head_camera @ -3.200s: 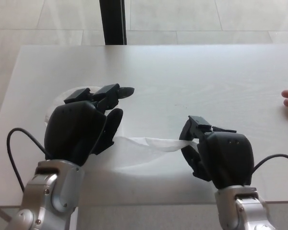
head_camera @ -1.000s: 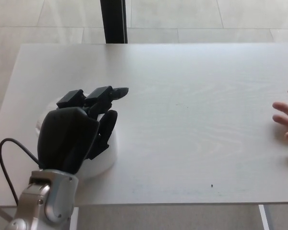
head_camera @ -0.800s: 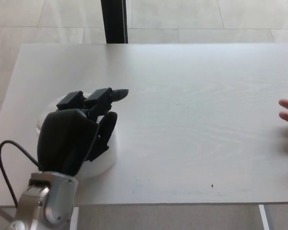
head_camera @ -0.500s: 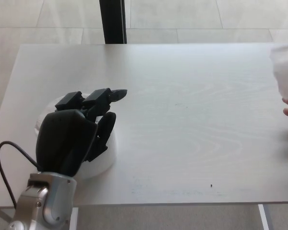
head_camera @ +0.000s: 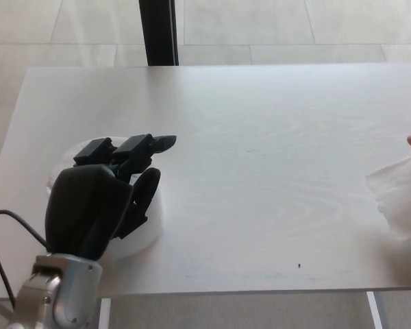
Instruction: A toilet paper roll is kept in the middle of the desk infront of the robot. The robot places its left hand on the top of the toilet paper roll to hold it still and uses its right hand to tear off a piece of toilet paper from it and hands the paper to a person
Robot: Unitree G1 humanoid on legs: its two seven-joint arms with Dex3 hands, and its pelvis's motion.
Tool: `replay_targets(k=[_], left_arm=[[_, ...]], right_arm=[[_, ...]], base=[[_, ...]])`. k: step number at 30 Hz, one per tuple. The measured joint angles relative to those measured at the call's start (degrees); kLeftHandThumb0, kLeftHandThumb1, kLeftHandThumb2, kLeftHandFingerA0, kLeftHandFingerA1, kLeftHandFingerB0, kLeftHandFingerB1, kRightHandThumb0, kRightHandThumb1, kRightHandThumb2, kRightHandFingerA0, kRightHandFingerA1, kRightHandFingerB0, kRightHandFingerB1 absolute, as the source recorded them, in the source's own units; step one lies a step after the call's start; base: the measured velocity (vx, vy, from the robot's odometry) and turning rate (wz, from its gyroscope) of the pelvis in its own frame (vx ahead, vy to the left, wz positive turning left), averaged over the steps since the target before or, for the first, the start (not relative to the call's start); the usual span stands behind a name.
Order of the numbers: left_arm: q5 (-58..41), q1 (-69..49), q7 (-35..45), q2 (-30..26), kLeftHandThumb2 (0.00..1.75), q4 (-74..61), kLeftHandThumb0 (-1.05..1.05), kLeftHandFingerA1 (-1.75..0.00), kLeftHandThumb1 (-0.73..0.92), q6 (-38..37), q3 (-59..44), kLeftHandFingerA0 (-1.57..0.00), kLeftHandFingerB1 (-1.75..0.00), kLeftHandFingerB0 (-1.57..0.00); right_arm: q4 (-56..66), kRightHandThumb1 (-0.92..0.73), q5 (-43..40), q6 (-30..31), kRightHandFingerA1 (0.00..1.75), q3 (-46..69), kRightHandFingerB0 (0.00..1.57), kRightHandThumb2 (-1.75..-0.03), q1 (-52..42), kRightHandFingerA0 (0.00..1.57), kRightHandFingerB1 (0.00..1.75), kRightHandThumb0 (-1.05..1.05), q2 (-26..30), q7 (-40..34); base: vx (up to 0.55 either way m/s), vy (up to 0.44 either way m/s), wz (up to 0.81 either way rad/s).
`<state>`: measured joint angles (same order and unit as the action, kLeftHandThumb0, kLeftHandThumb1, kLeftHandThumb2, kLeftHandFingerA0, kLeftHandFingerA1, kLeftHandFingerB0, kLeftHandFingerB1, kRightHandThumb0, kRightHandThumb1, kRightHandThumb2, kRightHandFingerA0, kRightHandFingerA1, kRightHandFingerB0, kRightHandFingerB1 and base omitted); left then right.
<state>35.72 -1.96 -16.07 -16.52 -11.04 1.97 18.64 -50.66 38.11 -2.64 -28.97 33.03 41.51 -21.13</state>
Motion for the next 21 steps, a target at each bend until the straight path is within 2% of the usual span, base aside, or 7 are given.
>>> replay_targets(k=[3,10,12,13,15,16,21], left_arm=[[-0.01,-0.10,0.00,0.00,0.69,0.10,-0.29,-1.39,0.73,-0.47,-0.23,-0.74,-0.43,-0.44],[0.00,-0.40,0.00,0.01,0.68,0.09,-0.28,-1.56,0.74,-1.01,-0.46,-0.77,-0.42,-0.44],[0.00,-0.53,0.00,0.01,0.68,0.09,-0.29,-1.59,0.74,-1.18,-0.55,-0.79,-0.42,-0.44],[0.00,-0.62,0.00,0.00,0.68,0.08,-0.29,-1.53,0.75,-1.23,-0.64,-0.77,-0.41,-0.45],[0.00,-0.71,0.00,0.00,0.68,0.08,-0.29,-1.53,0.75,-1.28,-0.80,-0.77,-0.41,-0.45],[0.00,-0.75,0.00,0.00,0.70,0.08,-0.28,-1.47,0.74,-1.31,-0.85,-0.80,-0.45,-0.47],[0.00,-1.03,0.00,0.01,0.67,0.19,-0.28,-1.41,0.75,-1.91,-1.14,-0.77,-0.42,-0.46]], right_arm=[[-0.58,-0.64,0.85,-0.10,1.59,-0.70,0.77,-0.59,0.04,0.85,0.82,-0.32,-0.03,-0.03],[-2.51,-0.66,2.55,-0.22,1.52,-1.22,0.75,-0.63,1.14,0.88,0.61,-0.30,-0.78,-0.70],[-3.59,-0.63,2.69,-0.26,0.55,-1.13,0.48,-0.59,1.59,0.54,0.36,-0.46,-0.89,-1.08],[-4.41,-0.63,2.92,-0.22,0.45,-1.31,0.34,-0.60,2.01,0.22,0.31,-0.55,-0.91,-1.19],[-5.74,-0.63,3.78,0.22,0.45,-2.21,0.34,-0.60,3.16,0.22,0.31,-0.55,-0.90,-1.27],[-6.20,-0.50,4.20,0.43,0.00,-2.56,0.08,-0.77,3.65,0.00,0.30,-0.75,-0.90,-1.32],[-6.59,-0.56,5.32,1.47,0.07,-3.24,0.00,-0.89,5.41,0.00,0.00,-0.97,-0.91,-0.96]], base=[[0.00,0.000,0.00],[0.00,0.000,0.00],[0.00,0.000,0.00],[0.00,0.000,0.00],[0.00,0.000,0.00],[0.00,0.000,0.00],[0.00,0.000,0.00]])
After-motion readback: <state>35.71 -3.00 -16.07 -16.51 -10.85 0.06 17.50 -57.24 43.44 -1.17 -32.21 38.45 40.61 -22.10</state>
